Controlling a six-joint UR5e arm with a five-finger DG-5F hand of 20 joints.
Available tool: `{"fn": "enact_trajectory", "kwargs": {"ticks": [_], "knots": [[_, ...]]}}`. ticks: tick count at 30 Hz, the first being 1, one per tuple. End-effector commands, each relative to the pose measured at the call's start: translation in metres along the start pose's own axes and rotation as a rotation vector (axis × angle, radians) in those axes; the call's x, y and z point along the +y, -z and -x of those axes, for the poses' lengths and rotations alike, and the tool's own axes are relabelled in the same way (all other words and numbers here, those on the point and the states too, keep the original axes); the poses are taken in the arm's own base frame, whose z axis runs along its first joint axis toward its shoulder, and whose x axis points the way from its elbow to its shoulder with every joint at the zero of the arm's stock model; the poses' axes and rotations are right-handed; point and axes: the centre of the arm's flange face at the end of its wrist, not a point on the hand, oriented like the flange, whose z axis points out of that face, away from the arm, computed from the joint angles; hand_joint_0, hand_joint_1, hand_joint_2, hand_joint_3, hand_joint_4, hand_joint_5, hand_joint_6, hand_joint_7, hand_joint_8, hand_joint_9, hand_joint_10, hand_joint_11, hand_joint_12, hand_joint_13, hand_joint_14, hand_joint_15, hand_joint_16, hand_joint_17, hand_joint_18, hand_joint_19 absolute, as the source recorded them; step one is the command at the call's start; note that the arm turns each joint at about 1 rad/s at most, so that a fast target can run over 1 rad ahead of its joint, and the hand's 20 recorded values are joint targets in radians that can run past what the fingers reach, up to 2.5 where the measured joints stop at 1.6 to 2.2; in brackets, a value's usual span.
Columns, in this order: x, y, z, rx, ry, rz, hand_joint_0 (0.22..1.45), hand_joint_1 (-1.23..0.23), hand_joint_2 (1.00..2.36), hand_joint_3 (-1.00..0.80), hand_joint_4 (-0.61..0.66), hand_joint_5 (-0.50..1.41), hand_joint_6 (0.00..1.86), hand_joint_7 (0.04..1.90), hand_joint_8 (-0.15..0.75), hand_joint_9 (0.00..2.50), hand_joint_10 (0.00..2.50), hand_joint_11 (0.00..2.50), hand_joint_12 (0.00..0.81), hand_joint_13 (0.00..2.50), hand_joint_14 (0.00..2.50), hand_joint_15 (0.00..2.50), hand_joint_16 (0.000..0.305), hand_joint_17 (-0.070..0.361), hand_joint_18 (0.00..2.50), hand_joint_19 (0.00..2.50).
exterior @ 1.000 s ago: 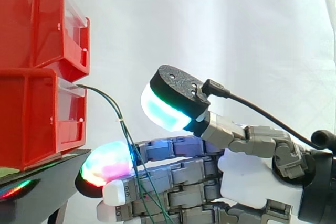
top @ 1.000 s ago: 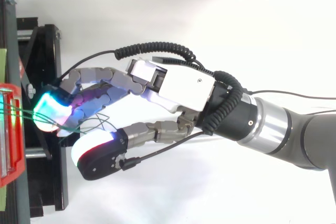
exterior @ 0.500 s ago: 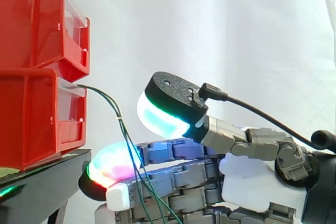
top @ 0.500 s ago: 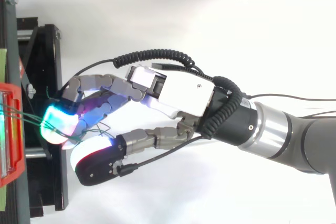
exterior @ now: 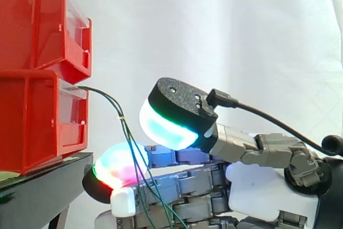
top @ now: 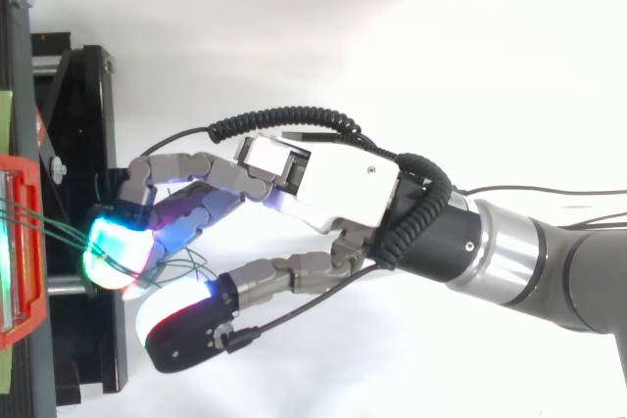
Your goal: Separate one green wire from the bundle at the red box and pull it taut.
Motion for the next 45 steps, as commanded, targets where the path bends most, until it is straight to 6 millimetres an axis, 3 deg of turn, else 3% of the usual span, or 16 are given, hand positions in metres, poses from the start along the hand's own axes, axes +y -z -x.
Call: {"fn": "enact_trajectory", "kwargs": {"ticks": [1,13,16,19,24,30,38,45], "knots": [[0.003,-0.002,-0.004,0.001,-0.008,0.005,0.6,-0.74,1.0,-0.45,0.19,-0.08,0.5,1.3,0.259,0.95,0.01,0.39,0.356,0.7,0.01,0.25,0.047,0.105,0.62,0.4],[0.014,-0.007,-0.015,-0.006,-0.021,0.015,0.59,-0.75,1.0,-0.45,0.19,-0.08,0.5,1.29,0.258,0.96,0.01,0.39,0.356,0.71,0.01,0.27,0.046,0.105,0.64,0.4],[0.014,-0.005,-0.018,-0.021,-0.022,0.011,0.6,-0.76,1.01,-0.41,0.15,-0.08,0.5,1.39,0.254,0.96,0.01,0.41,0.357,0.72,0.01,0.27,0.047,0.105,0.65,0.41],[0.015,-0.005,-0.019,-0.024,-0.018,0.011,0.61,-0.77,1.01,-0.37,0.13,-0.13,0.66,1.17,0.255,0.95,0.02,0.45,0.36,0.73,0.01,0.29,0.046,0.104,0.66,0.41],[0.015,-0.003,-0.023,-0.02,-0.01,0.01,0.62,-0.78,1.02,-0.26,0.1,-0.17,0.77,1.05,0.257,0.92,0.02,0.53,0.36,0.74,0.01,0.31,0.047,0.106,0.68,0.42],[0.015,-0.002,-0.024,-0.018,-0.011,0.01,0.61,-0.77,1.01,-0.28,0.14,-0.19,0.83,0.93,0.262,0.93,0.02,0.54,0.362,0.76,0.01,0.33,0.047,0.107,0.69,0.44],[0.014,-0.002,-0.023,-0.027,-0.021,0.007,0.57,-0.65,1.0,-0.44,0.15,-0.16,0.81,0.97,0.275,1.0,0.02,0.54,0.371,0.78,0.01,0.33,0.048,0.109,0.72,0.46],[0.012,0.0,-0.019,-0.022,-0.034,-0.02,0.59,-0.62,1.02,-0.26,0.11,-0.16,0.82,1.07,0.282,1.0,0.02,0.56,0.372,0.8,0.01,0.34,0.048,0.107,0.73,0.46]]}}
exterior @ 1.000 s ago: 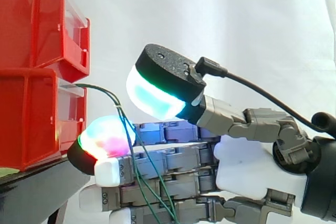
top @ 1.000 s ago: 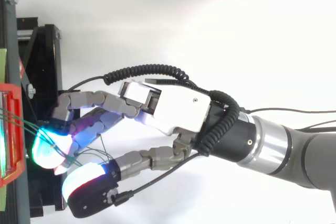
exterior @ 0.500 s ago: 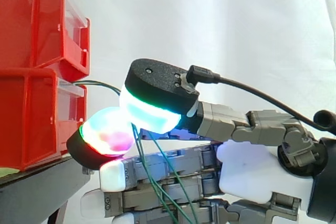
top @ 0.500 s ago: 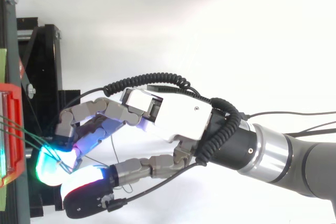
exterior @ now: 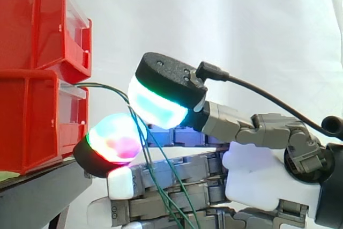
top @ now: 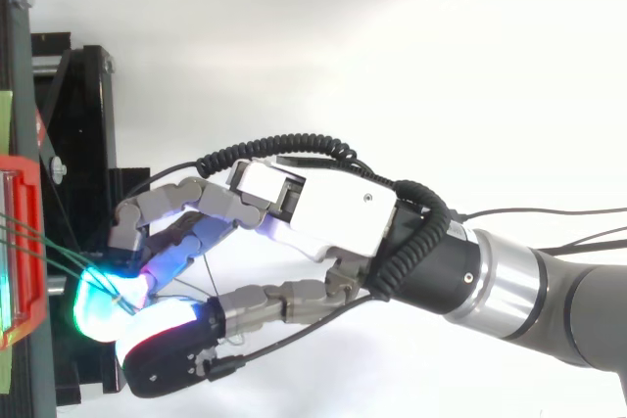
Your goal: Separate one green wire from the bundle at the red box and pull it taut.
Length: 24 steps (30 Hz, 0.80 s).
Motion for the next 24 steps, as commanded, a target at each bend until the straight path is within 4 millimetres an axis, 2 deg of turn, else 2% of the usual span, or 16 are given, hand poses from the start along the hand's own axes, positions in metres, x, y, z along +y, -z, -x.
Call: {"fn": "enact_trajectory", "kwargs": {"ticks": [1,6,11,12,15,19,24], "knots": [[-0.001,0.001,0.002,0.002,-0.006,-0.013,0.58,-0.62,1.02,-0.22,0.11,-0.17,0.84,1.08,0.28,1.0,0.02,0.57,0.371,0.8,0.01,0.34,0.048,0.107,0.74,0.46],[0.003,-0.004,0.005,-0.002,-0.026,-0.012,0.6,-0.7,1.02,-0.16,0.1,-0.19,0.9,0.92,0.281,0.93,0.02,0.58,0.381,0.79,0.01,0.35,0.05,0.113,0.75,0.44],[0.006,-0.007,0.009,0.004,-0.057,-0.04,0.61,-0.78,1.01,-0.4,0.13,-0.2,0.88,0.91,0.263,0.92,0.02,0.59,0.367,0.78,0.01,0.35,0.048,0.108,0.73,0.45],[0.005,-0.006,0.009,0.007,-0.066,-0.051,0.61,-0.76,1.0,-0.47,0.13,-0.2,0.88,0.9,0.262,0.93,0.02,0.59,0.367,0.78,0.01,0.35,0.048,0.108,0.73,0.45],[0.009,-0.005,0.01,0.016,-0.084,-0.067,0.56,-0.66,1.0,-0.5,0.14,-0.19,0.87,0.9,0.272,0.95,0.02,0.59,0.371,0.79,0.01,0.35,0.049,0.11,0.74,0.45],[0.016,-0.005,0.012,0.016,-0.084,-0.078,0.58,-0.56,1.0,-0.47,0.13,-0.18,0.85,0.93,0.275,0.99,0.02,0.58,0.372,0.81,0.01,0.35,0.048,0.108,0.74,0.47],[0.024,-0.006,0.017,0.012,-0.076,-0.086,0.59,-0.61,1.02,-0.27,0.11,-0.18,0.88,0.97,0.278,0.99,0.02,0.59,0.372,0.81,0.01,0.36,0.048,0.107,0.75,0.47]]}}
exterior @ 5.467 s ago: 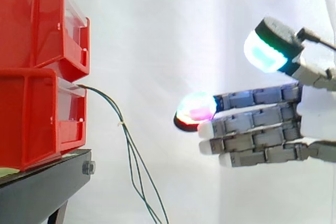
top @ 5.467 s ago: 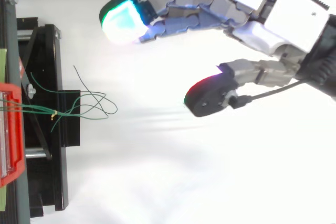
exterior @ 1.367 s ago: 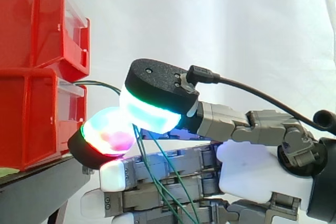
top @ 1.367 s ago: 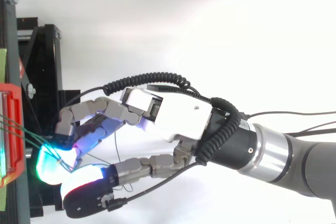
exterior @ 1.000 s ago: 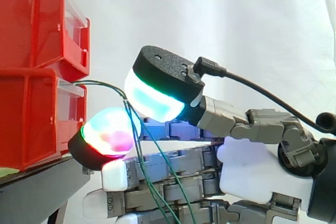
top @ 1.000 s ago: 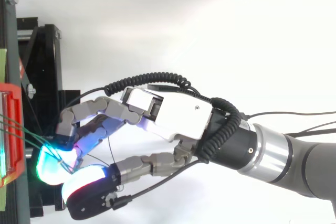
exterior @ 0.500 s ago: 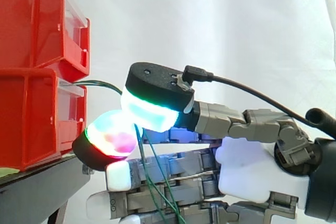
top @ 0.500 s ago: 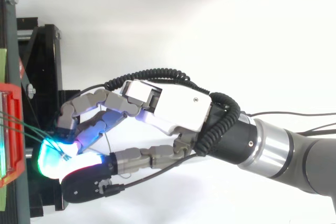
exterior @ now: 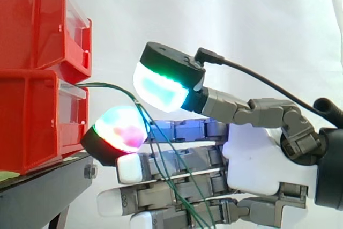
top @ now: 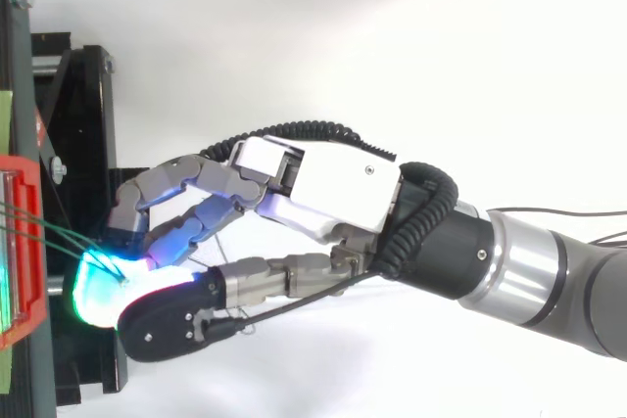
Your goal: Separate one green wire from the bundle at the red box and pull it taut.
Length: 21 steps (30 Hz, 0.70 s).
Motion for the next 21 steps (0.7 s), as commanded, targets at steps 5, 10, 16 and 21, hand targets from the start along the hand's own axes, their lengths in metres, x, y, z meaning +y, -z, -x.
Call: {"fn": "enact_trajectory", "kwargs": {"ticks": [5,10,16,21], "knots": [[0.006,-0.0004,0.0038,-0.004,0.004,-0.007,0.59,-0.68,1.02,-0.17,0.09,-0.18,0.89,0.97,0.289,0.98,0.02,0.6,0.384,0.82,0.01,0.36,0.05,0.113,0.77,0.45],[0.0066,-0.0008,0.0037,-0.006,0.005,-0.006,0.62,-0.77,1.02,-0.19,0.07,-0.19,0.9,0.93,0.273,0.94,0.02,0.61,0.378,0.81,0.01,0.37,0.049,0.111,0.75,0.45],[0.0103,-0.0025,0.0025,-0.006,0.005,-0.009,0.66,-0.84,1.01,-0.34,0.08,-0.2,0.89,0.91,0.257,0.92,0.02,0.61,0.365,0.79,0.01,0.36,0.047,0.107,0.74,0.44],[0.0145,-0.0047,0.0037,-0.006,0.009,-0.025,0.66,-0.83,1.0,-0.5,0.1,-0.19,0.88,0.92,0.257,0.94,0.02,0.61,0.36,0.79,0.02,0.36,0.047,0.105,0.74,0.45]]}}
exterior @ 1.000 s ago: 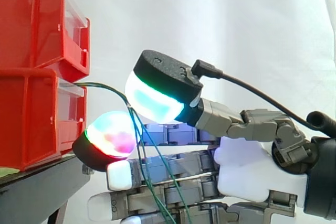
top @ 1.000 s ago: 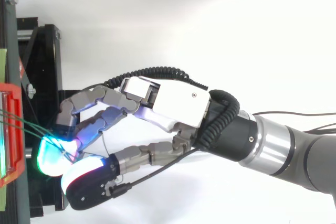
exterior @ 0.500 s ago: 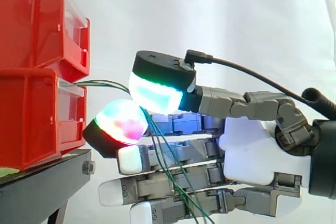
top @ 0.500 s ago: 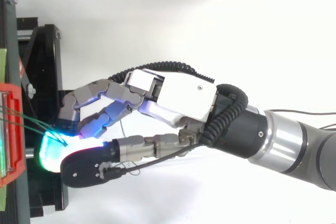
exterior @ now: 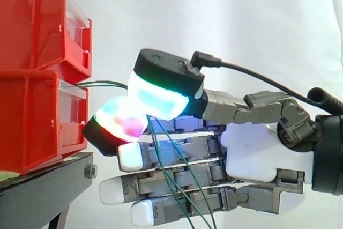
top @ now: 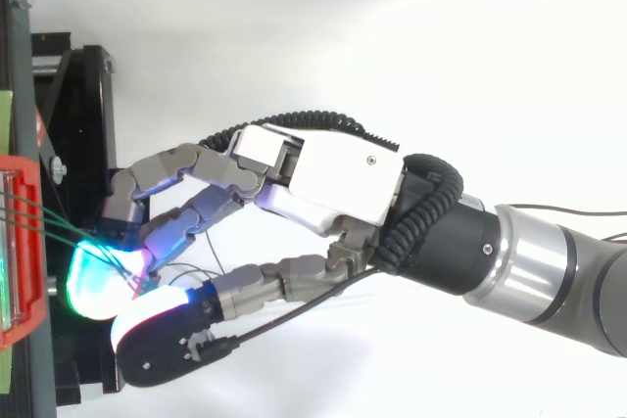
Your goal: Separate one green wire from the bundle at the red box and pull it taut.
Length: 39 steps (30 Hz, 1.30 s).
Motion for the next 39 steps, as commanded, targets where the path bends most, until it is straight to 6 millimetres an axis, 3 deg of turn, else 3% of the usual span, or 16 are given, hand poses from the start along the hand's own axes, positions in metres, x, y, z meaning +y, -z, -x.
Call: {"fn": "enact_trajectory", "kwargs": {"ticks": [1,4,8,11,16,21,28,30,36,39], "knots": [[0.002,-0.001,0.001,0.001,0.001,-0.01,0.64,-0.81,1.0,-0.5,0.11,-0.19,0.88,0.92,0.257,0.95,0.02,0.6,0.361,0.79,0.02,0.35,0.047,0.105,0.74,0.45],[0.002,-0.001,0.001,0.0,-0.001,-0.012,0.55,-0.7,1.0,-0.5,0.12,-0.19,0.88,0.92,0.269,0.98,0.02,0.61,0.372,0.81,0.01,0.37,0.048,0.108,0.76,0.45],[0.001,0.0,0.004,-0.002,-0.001,-0.02,0.54,-0.56,1.0,-0.5,0.12,-0.18,0.87,0.93,0.284,1.0,0.02,0.6,0.379,0.83,0.01,0.37,0.049,0.111,0.77,0.47],[0.007,-0.001,0.005,-0.003,-0.001,-0.02,0.59,-0.55,1.0,-0.5,0.11,-0.18,0.86,0.96,0.276,1.0,0.02,0.6,0.371,0.82,0.01,0.37,0.048,0.107,0.76,0.47],[0.007,0.001,0.006,-0.004,0.006,-0.04,0.6,-0.62,1.02,-0.27,0.1,-0.19,0.88,0.98,0.278,0.98,0.02,0.61,0.372,0.82,0.01,0.37,0.048,0.107,0.76,0.47],[0.005,0.003,0.01,-0.007,0.007,-0.057,0.6,-0.68,1.02,-0.2,0.1,-0.19,0.89,0.96,0.281,0.96,0.02,0.61,0.382,0.82,0.01,0.38,0.049,0.111,0.77,0.47],[0.002,0.005,0.017,-0.013,0.016,-0.094,0.64,-0.79,1.01,-0.38,0.1,-0.2,0.89,0.92,0.262,0.93,0.02,0.61,0.369,0.79,0.02,0.37,0.048,0.108,0.74,0.46],[0.009,0.005,0.02,-0.017,0.019,-0.096,0.64,-0.8,1.0,-0.45,0.12,-0.2,0.88,0.93,0.257,0.93,0.02,0.61,0.366,0.79,0.01,0.37,0.048,0.107,0.74,0.46],[0.038,0.009,0.028,-0.023,0.046,-0.123,0.56,-0.62,1.0,-0.5,0.12,-0.19,0.88,0.93,0.268,0.97,0.02,0.61,0.373,0.81,0.01,0.37,0.049,0.109,0.76,0.47],[0.043,0.01,0.03,-0.025,0.051,-0.125,0.56,-0.55,1.0,-0.5,0.13,-0.19,0.88,0.94,0.275,0.99,0.02,0.61,0.375,0.82,0.01,0.38,0.049,0.109,0.76,0.48]]}}
